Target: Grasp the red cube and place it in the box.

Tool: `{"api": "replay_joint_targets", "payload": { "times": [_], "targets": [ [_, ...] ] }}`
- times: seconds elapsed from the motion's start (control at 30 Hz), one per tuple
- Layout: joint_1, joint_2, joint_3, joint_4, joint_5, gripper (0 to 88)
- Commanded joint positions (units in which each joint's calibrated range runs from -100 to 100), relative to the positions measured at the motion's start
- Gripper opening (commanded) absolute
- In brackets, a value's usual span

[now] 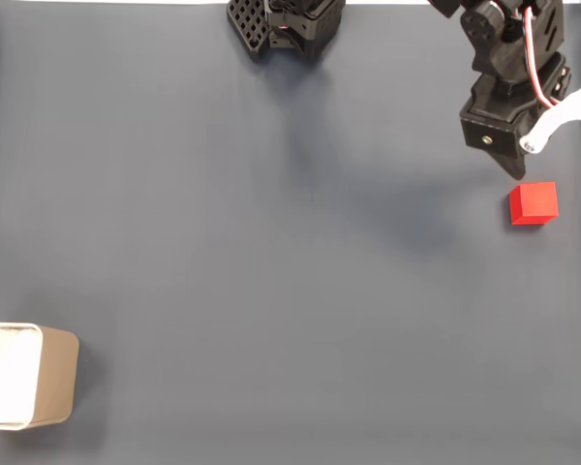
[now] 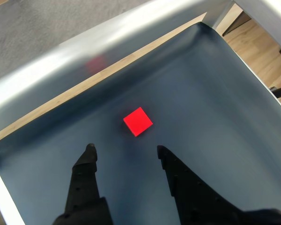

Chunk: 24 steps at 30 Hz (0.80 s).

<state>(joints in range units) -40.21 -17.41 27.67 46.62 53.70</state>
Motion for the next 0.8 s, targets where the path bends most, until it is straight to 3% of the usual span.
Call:
{"api": "replay_joint_targets", "payload": {
  "times": [0.0,0.77],
  "targets": [
    [-0.7,0.1,-0.1,-1.9,-0.6,31.1],
    [-0.5,8.4,1.2,-10.6,-1.1,33.1]
  ]
}}
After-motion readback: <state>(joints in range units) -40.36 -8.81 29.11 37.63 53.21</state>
